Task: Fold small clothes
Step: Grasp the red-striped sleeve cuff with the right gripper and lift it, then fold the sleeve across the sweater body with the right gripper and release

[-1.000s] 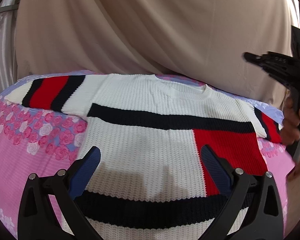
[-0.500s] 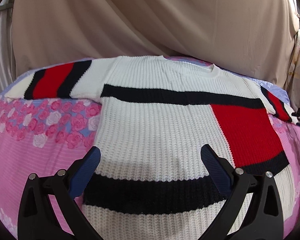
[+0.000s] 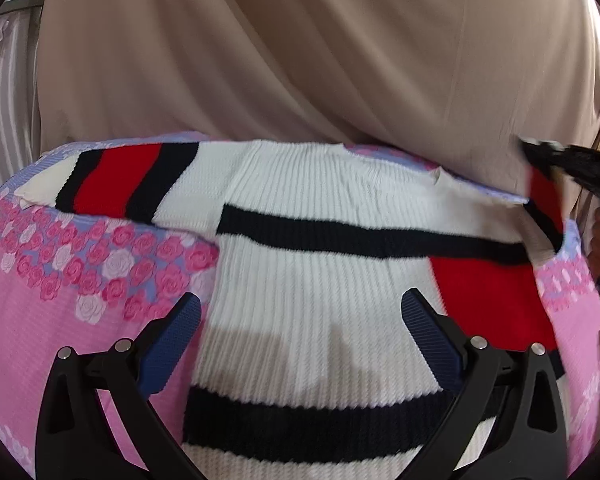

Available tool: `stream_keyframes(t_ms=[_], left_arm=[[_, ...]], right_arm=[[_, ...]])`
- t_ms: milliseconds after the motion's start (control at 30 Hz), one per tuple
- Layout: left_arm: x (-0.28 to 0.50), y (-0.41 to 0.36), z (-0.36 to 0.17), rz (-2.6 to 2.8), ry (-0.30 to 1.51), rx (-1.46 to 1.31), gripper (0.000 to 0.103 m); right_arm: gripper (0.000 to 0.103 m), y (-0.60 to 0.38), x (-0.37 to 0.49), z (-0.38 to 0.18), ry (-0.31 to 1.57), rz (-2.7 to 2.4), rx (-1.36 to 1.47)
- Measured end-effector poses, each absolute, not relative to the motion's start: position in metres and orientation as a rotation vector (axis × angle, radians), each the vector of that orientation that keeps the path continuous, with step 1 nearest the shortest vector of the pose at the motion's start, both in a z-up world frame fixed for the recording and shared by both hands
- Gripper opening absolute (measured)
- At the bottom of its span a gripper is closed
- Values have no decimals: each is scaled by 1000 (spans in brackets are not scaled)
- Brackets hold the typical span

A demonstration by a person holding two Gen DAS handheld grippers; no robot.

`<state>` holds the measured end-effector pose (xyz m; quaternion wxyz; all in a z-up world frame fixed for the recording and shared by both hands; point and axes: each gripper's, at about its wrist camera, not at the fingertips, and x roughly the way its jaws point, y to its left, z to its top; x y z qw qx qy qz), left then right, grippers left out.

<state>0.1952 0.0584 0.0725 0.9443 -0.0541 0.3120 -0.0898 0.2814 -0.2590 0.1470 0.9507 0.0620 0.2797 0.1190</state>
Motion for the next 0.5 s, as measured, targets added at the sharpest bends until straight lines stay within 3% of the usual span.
stream_keyframes(t_ms=[67, 100, 167, 200, 400, 500], left_arm=[[206, 54, 74, -198, 644, -131, 98], [212, 52, 72, -208, 658, -147, 98], [227, 51, 65, -235, 717, -181, 98], [234, 52, 61, -251, 740, -201, 98], [282, 62, 36, -317, 859, -361, 98], [290, 48, 30, -348, 887, -379, 98]], right_arm=[[14, -189, 286, 117, 640, 347, 3], [21, -171, 281, 105, 660, 355, -38], [21, -155, 281, 80, 681, 341, -88], [22, -161, 277, 74, 687, 339, -69], [57, -264, 244, 66, 669, 115, 97], [59, -315, 233, 59, 708, 49, 226]])
